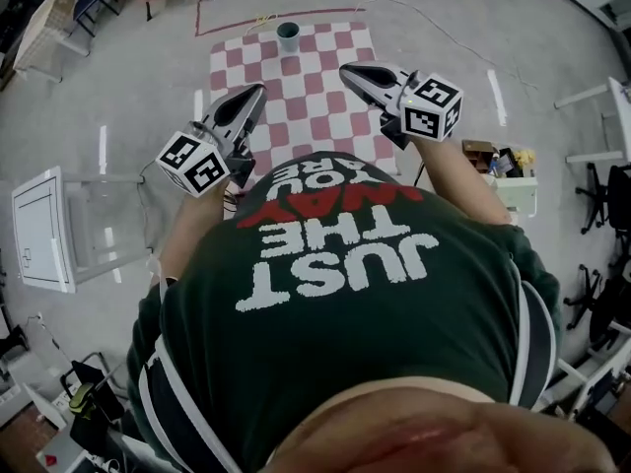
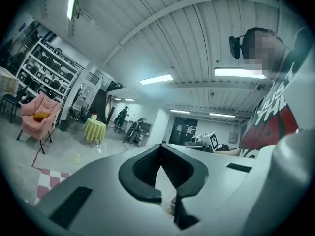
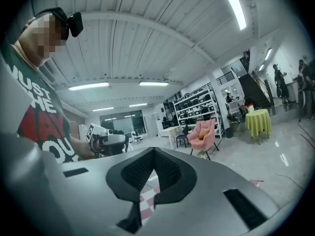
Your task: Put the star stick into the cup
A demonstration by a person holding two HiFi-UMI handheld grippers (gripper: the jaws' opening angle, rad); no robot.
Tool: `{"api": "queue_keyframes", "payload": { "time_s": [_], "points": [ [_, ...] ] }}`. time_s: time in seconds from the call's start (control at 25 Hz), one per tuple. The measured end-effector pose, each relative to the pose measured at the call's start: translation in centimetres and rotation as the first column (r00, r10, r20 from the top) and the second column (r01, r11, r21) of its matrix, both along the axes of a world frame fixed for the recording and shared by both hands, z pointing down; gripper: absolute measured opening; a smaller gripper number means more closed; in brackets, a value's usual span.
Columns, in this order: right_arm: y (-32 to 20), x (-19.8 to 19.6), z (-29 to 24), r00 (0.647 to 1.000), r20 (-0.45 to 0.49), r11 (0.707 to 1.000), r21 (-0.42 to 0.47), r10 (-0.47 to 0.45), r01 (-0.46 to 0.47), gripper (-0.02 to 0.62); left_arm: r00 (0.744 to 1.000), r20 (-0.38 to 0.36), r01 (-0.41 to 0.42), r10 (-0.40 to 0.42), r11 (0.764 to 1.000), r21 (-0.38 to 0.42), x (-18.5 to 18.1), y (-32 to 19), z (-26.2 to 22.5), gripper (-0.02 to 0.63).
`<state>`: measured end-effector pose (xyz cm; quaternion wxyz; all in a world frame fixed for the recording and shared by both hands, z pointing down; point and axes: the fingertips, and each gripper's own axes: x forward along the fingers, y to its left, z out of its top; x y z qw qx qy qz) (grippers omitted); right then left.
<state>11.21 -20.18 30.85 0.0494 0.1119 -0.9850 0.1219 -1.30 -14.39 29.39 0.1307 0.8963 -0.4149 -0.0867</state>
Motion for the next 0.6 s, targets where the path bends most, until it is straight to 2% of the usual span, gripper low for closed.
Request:
{"api": "queue_keyframes", "payload": {
  "time_s": [0.2, 0.36, 0.6],
  "points": [
    [1.0, -2.5, 0.0, 1.0, 0.002, 0.999, 0.02, 0.028, -0.028, 0.034, 1.0, 0.013, -0.02, 0.02, 1.0, 0.0, -3.2, 1.1, 0.4, 0.011],
    [1.5, -4.4, 0.6, 0.999, 0.0, 0.999, -0.005, 0.039, -0.039, 0.034, 1.0, -0.012, -0.016, 0.016, 1.0, -0.021, -5.8, 1.5, 1.2, 0.011],
    [1.7, -6.0, 1.5, 0.999, -0.036, 1.0, -0.009, 0.027, -0.028, 0.034, 0.999, -0.03, -0.025, 0.024, 0.999, -0.026, -7.0, 1.3, 1.7, 0.011]
  ]
}}
